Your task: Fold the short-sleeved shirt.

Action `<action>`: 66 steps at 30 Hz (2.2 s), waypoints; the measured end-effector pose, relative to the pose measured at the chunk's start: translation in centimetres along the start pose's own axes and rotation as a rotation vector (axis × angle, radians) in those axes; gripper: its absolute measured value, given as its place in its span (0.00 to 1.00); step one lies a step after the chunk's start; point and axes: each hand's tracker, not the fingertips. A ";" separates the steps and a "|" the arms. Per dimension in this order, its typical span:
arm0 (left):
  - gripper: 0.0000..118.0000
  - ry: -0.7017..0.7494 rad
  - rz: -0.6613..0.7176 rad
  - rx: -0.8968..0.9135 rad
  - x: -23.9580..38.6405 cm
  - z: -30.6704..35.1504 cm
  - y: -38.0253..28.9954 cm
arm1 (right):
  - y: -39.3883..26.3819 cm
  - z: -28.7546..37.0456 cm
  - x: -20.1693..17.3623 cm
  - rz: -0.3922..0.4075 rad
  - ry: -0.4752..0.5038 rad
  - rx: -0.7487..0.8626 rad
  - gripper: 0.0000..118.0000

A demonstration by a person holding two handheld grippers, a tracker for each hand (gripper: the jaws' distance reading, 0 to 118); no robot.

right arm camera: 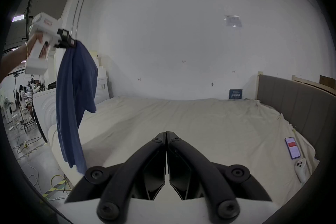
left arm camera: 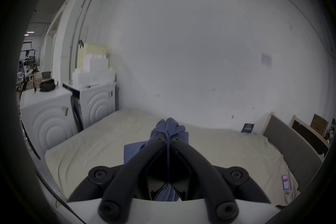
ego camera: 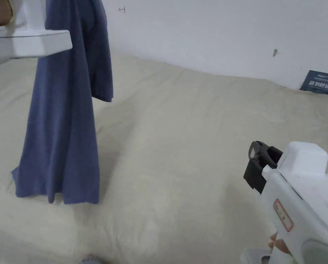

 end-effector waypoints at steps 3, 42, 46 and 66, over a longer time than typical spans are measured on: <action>0.00 -0.033 -0.001 0.018 2.7 1.4 2.5 | 0.7 1.9 1.3 -0.016 -0.033 0.028 0.00; 0.00 -0.440 -0.285 -0.843 29.9 -7.5 -42.5 | -4.2 8.6 12.1 -0.079 -0.399 -0.091 0.00; 0.02 -0.410 -0.290 -0.905 29.5 -7.1 -46.3 | -5.3 7.8 12.3 -0.094 -0.399 -0.123 0.00; 1.00 -0.432 -0.136 -0.366 24.0 -2.7 -29.2 | -2.6 5.8 9.9 -0.056 -0.315 -0.062 0.00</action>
